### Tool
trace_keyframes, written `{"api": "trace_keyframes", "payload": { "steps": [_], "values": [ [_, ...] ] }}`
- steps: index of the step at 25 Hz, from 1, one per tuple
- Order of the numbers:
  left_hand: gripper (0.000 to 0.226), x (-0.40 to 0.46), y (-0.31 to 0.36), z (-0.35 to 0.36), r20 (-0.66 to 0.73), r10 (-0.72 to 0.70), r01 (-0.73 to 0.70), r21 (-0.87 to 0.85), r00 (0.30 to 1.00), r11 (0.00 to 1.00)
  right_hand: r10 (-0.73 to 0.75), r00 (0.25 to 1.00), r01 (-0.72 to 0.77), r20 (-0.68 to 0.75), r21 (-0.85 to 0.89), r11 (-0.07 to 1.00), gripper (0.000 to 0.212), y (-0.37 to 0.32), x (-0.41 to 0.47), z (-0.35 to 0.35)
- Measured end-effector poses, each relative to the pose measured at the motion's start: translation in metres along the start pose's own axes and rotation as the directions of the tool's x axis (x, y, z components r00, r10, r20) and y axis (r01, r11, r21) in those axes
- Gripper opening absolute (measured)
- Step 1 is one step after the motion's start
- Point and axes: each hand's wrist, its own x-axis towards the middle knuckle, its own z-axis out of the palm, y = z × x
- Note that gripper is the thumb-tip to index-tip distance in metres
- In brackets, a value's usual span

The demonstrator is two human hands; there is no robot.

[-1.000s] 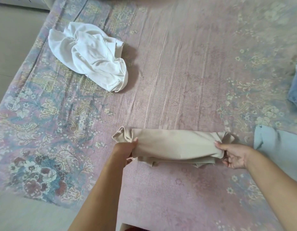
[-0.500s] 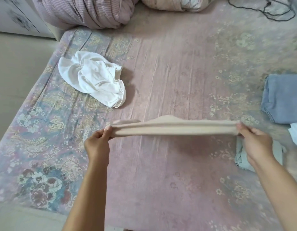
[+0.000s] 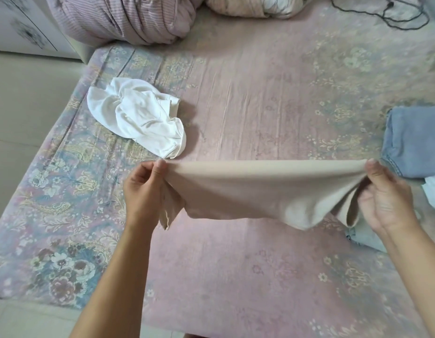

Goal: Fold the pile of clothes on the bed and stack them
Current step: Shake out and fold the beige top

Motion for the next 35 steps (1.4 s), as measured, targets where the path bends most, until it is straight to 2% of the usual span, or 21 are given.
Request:
{"api": "trace_keyframes", "payload": {
  "steps": [1, 4, 7, 9, 12, 13, 15, 16, 17, 18, 19, 20, 22, 23, 24, 26, 28, 30, 32, 34, 35],
  "values": [
    [0.028, -0.003, 0.004, 0.001, -0.018, -0.008, 0.007, -0.022, 1.000, 1.000, 0.004, 1.000, -0.004, 0.022, -0.012, 1.000, 0.041, -0.001, -0.003, 0.001],
    [0.028, -0.019, -0.003, -0.009, 0.017, -0.077, 0.076, 0.012, 0.997, 0.997, 0.035, 0.992, -0.025, 0.121, -0.080, 0.996, 0.011, 0.004, -0.020, -0.004],
    [0.025, -0.031, -0.025, -0.028, 0.075, -0.149, 0.136, 0.150, 0.986, 0.979, 0.070, 0.986, -0.038, 0.154, -0.199, 0.979, 0.024, 0.018, -0.029, -0.021],
    [0.027, -0.031, -0.039, -0.034, 0.108, -0.136, 0.105, 0.251, 0.985, 0.962, 0.082, 0.983, -0.022, 0.165, -0.334, 0.942, 0.037, 0.028, -0.027, -0.031],
    [0.025, -0.011, -0.066, -0.037, 0.140, -0.171, 0.116, 0.334, 0.975, 0.935, 0.162, 0.976, -0.074, 0.143, -0.486, 0.871, 0.014, 0.056, -0.011, -0.029],
    [0.024, 0.003, -0.080, -0.037, 0.163, -0.185, 0.112, 0.377, 0.969, 0.919, 0.170, 0.975, -0.064, 0.144, -0.549, 0.833, 0.013, 0.071, 0.001, -0.026],
    [0.027, 0.038, -0.120, -0.035, 0.188, -0.179, 0.047, 0.552, 0.966, 0.833, 0.175, 0.977, -0.041, 0.122, -0.697, 0.716, 0.014, 0.108, 0.034, -0.019],
    [0.031, 0.053, -0.142, -0.035, 0.194, -0.181, -0.002, 0.687, 0.964, 0.726, 0.157, 0.983, -0.028, 0.092, -0.778, 0.627, 0.011, 0.128, 0.051, -0.015],
    [0.038, 0.063, -0.161, -0.034, 0.166, -0.194, -0.028, 0.825, 0.967, 0.564, 0.131, 0.990, -0.017, 0.050, -0.884, 0.467, 0.018, 0.147, 0.065, -0.013],
    [0.046, 0.065, -0.180, -0.031, 0.084, -0.156, -0.018, 0.923, 0.984, 0.384, 0.087, 0.996, -0.025, -0.005, -0.972, 0.234, 0.030, 0.166, 0.071, -0.011],
    [0.052, 0.060, -0.196, -0.027, -0.002, -0.045, 0.014, 0.966, 0.999, 0.257, 0.006, 0.999, -0.034, -0.034, -0.997, 0.067, 0.038, 0.183, 0.068, -0.010],
    [0.053, 0.050, -0.208, -0.022, -0.045, 0.096, 0.025, 0.978, 0.994, 0.209, -0.083, 0.997, -0.008, -0.007, -1.000, -0.003, 0.040, 0.198, 0.057, -0.009],
    [0.046, 0.011, -0.229, -0.016, 0.045, 0.278, -0.117, 0.962, 0.960, 0.248, -0.183, 0.980, 0.081, 0.080, -0.997, -0.001, 0.040, 0.227, 0.019, -0.013],
    [0.040, -0.009, -0.240, -0.018, 0.107, 0.311, -0.197, 0.941, 0.944, 0.274, -0.171, 0.983, 0.068, 0.064, -0.998, 0.018, 0.039, 0.237, -0.001, -0.018],
    [0.036, -0.027, -0.248, -0.020, 0.122, 0.276, -0.217, 0.912, 0.953, 0.348, -0.107, 0.994, -0.008, -0.015, -0.998, 0.064, 0.039, 0.247, -0.016, -0.025],
    [0.033, -0.050, -0.250, -0.022, 0.034, 0.078, -0.071, 0.835, 0.996, 0.545, 0.033, 0.971, -0.238, -0.236, -0.950, 0.202, 0.037, 0.256, -0.033, -0.032],
    [0.029, -0.046, -0.246, -0.023, -0.077, -0.054, 0.094, 0.766, 0.996, 0.636, 0.112, 0.930, -0.367, -0.351, -0.852, 0.373, 0.029, 0.256, -0.029, -0.035],
    [0.017, -0.031, -0.236, -0.023, -0.194, -0.209, 0.285, 0.677, 0.959, 0.679, 0.166, 0.911, -0.410, -0.377, -0.795, 0.446, 0.018, 0.251, -0.019, -0.035],
    [0.010, -0.023, -0.227, -0.027, -0.277, -0.386, 0.474, 0.457, 0.880, 0.752, 0.163, 0.907, -0.417, -0.389, -0.768, 0.485, 0.020, 0.244, -0.020, -0.037],
    [0.014, -0.028, -0.221, -0.033, -0.278, -0.518, 0.577, 0.210, 0.809, 0.789, 0.119, 0.901, -0.413, -0.418, -0.738, 0.533, 0.018, 0.239, -0.034, -0.043],
    [0.014, -0.034, -0.221, -0.036, -0.268, -0.528, 0.585, 0.216, 0.806, 0.782, 0.124, 0.895, -0.425, -0.428, -0.736, 0.528, 0.019, 0.239, -0.043, -0.047]
  ]
}}
